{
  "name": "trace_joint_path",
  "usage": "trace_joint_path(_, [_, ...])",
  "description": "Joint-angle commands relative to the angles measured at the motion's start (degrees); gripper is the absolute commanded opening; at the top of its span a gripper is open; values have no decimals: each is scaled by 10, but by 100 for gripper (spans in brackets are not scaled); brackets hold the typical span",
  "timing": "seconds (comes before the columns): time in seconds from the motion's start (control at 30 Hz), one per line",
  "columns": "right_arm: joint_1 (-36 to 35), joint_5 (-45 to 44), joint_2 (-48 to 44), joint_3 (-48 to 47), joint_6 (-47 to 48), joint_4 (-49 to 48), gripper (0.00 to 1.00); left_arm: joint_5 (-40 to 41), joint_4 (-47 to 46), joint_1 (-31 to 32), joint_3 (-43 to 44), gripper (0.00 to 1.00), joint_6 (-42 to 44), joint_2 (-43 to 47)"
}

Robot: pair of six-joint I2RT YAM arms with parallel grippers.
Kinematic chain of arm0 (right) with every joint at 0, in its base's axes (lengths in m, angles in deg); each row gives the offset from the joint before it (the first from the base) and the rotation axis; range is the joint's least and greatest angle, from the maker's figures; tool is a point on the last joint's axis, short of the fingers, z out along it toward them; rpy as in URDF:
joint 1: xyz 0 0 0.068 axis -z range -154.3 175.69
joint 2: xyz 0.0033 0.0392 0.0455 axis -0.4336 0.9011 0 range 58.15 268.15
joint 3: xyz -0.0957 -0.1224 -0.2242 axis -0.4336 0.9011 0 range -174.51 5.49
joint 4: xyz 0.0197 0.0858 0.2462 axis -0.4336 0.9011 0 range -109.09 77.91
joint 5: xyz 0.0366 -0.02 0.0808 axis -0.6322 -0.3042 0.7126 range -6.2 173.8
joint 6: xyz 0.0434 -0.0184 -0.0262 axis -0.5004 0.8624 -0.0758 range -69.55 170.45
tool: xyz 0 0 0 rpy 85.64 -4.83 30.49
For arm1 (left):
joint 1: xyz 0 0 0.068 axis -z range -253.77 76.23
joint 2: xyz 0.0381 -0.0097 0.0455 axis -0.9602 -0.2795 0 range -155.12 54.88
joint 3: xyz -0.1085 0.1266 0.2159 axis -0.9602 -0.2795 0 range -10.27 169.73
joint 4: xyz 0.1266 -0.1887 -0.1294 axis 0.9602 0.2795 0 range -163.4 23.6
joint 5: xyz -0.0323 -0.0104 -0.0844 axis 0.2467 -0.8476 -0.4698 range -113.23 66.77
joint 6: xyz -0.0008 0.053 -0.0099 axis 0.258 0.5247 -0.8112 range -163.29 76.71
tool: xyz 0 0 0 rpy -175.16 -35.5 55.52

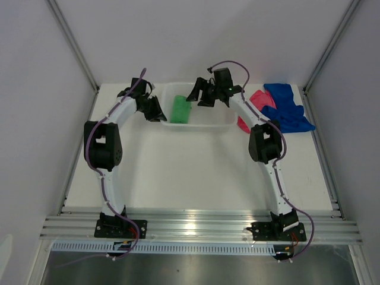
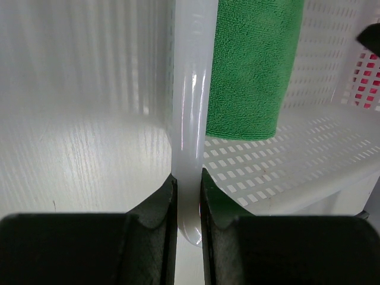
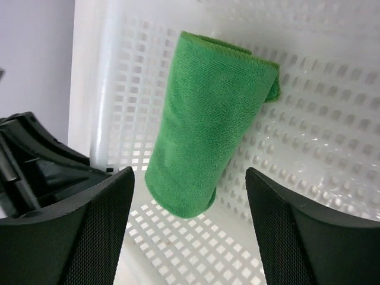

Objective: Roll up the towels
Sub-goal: Place the rolled towel into the container

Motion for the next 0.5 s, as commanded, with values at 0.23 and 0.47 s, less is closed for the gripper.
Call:
trace_joint_path(0.23, [49, -86, -198, 32, 130, 62, 80, -25, -41, -9, 17, 1, -54, -2])
trace_joint_path(0.47, [58, -267, -294, 86, 233, 101, 99, -37, -63, -9, 21, 1, -67, -20])
